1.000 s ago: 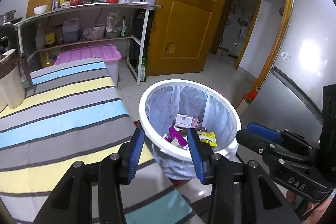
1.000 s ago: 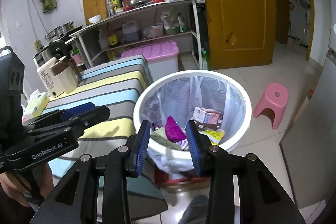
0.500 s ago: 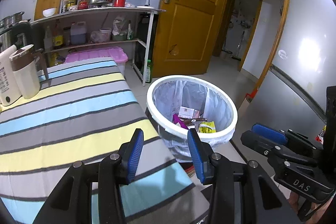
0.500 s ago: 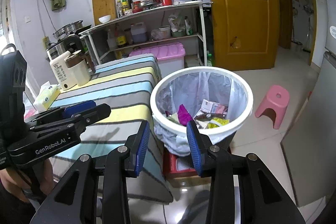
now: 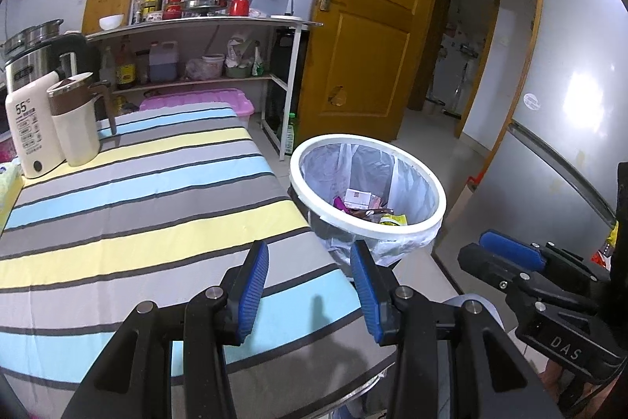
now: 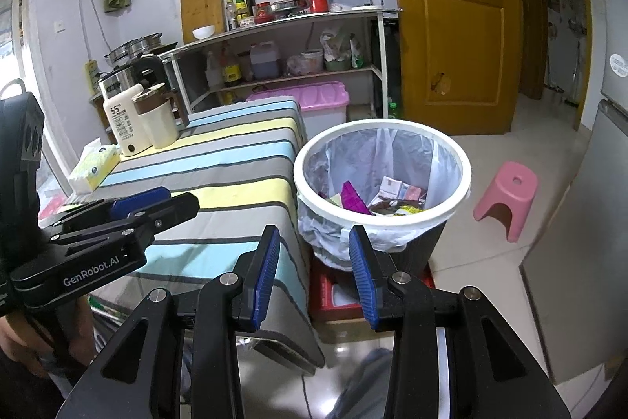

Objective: Collect trash

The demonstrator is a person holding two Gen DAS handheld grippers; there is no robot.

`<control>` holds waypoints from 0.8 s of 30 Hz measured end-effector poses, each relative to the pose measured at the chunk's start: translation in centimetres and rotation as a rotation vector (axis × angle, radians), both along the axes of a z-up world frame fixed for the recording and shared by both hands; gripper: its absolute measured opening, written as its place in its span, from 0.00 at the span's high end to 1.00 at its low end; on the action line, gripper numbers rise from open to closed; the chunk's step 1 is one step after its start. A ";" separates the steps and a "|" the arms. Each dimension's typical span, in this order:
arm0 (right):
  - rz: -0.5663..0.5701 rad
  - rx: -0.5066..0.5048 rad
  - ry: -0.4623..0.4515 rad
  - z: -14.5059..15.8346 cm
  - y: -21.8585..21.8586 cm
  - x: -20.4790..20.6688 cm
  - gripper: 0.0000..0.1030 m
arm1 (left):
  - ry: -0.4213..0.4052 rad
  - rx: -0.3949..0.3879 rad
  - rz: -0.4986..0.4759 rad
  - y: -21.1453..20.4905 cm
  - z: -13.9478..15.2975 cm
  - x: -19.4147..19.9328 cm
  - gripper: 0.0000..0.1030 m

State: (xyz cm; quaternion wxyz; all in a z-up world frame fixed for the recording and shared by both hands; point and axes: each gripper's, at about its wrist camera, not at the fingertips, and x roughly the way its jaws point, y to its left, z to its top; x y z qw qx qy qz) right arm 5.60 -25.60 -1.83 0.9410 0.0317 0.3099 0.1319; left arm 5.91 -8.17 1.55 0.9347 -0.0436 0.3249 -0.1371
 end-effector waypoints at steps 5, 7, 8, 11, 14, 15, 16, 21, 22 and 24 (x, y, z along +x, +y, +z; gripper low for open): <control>-0.001 0.000 -0.001 0.0 0.0 -0.1 0.63 | -0.001 0.001 0.009 0.1 -0.1 -0.2 0.58; -0.001 -0.001 -0.004 0.0 0.0 -0.1 0.63 | -0.004 0.002 0.007 0.1 0.0 -0.3 0.58; -0.001 -0.002 -0.004 0.1 0.1 -0.2 0.63 | -0.005 0.004 0.007 0.0 0.0 -0.3 0.58; -0.002 -0.001 -0.003 0.0 0.1 -0.3 0.63 | -0.007 0.008 0.008 -0.1 0.1 -0.4 0.58; -0.001 -0.001 -0.004 0.1 0.0 -0.2 0.63 | -0.008 0.010 0.011 -0.1 0.2 -0.4 0.58; 0.000 0.000 -0.004 0.1 0.1 -0.2 0.63 | -0.009 0.011 0.010 -0.1 0.2 -0.5 0.58; -0.001 -0.001 -0.004 0.1 0.0 -0.2 0.63 | -0.009 0.012 0.010 -0.2 0.2 -0.5 0.58; -0.001 -0.001 -0.003 0.0 0.1 -0.2 0.63 | -0.011 0.014 0.009 -0.2 0.2 -0.5 0.58; 0.000 -0.001 -0.003 0.0 0.0 -0.2 0.63 | -0.012 0.015 0.009 -0.2 0.2 -0.5 0.58; -0.001 -0.001 -0.003 0.0 0.1 -0.3 0.63 | -0.013 0.017 0.009 -0.2 0.3 -0.6 0.58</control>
